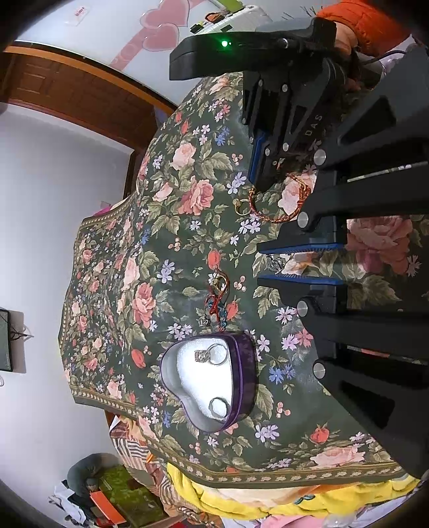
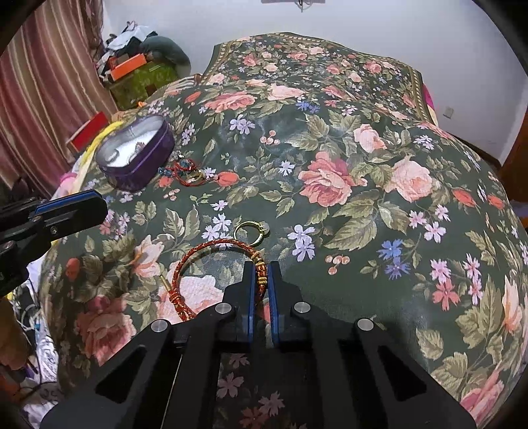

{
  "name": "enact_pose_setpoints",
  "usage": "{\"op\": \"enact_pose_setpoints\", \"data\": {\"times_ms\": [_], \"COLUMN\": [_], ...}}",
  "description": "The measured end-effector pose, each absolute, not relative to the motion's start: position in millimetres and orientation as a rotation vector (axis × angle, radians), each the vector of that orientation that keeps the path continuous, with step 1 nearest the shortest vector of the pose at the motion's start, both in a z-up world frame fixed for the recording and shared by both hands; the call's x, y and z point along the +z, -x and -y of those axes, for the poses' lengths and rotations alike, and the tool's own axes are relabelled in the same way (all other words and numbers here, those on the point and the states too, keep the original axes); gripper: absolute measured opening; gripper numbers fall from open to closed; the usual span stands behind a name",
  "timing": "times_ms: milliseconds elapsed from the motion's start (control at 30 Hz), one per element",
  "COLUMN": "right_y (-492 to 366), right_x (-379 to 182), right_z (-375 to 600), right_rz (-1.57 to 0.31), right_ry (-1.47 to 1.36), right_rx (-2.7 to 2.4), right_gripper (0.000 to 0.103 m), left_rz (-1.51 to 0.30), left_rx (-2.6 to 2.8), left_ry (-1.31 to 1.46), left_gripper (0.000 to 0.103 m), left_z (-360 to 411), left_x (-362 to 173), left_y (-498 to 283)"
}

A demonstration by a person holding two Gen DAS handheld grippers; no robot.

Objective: Organize jewelry

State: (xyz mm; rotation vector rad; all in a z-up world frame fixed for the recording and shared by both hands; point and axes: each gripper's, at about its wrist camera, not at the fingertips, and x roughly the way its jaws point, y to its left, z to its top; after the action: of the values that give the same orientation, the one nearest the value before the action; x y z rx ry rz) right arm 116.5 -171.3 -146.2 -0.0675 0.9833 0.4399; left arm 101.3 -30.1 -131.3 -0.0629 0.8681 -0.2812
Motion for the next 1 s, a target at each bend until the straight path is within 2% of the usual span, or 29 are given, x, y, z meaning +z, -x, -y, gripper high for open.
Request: {"op": "enact_pose_setpoints", "data": {"times_ms": [467,1000], "right_y": [-115,-131], "right_x": [-88,-55], "right_z": [170,127], "right_rz": [-0.829,-0.734], "right_ry": [0.022,0.009], "right_rx": [0.453,0.553], "right_gripper": [0.006,0.006], "left_rz": [-0.804,-0.722], "left_rx": [-0.242,-0.151], "left_ry": [0.083,0.097], "left_gripper": [0.011,0.011], "left_z": [14,-21], "left_x": [-109,-83], "left_y": [-92,-88]}}
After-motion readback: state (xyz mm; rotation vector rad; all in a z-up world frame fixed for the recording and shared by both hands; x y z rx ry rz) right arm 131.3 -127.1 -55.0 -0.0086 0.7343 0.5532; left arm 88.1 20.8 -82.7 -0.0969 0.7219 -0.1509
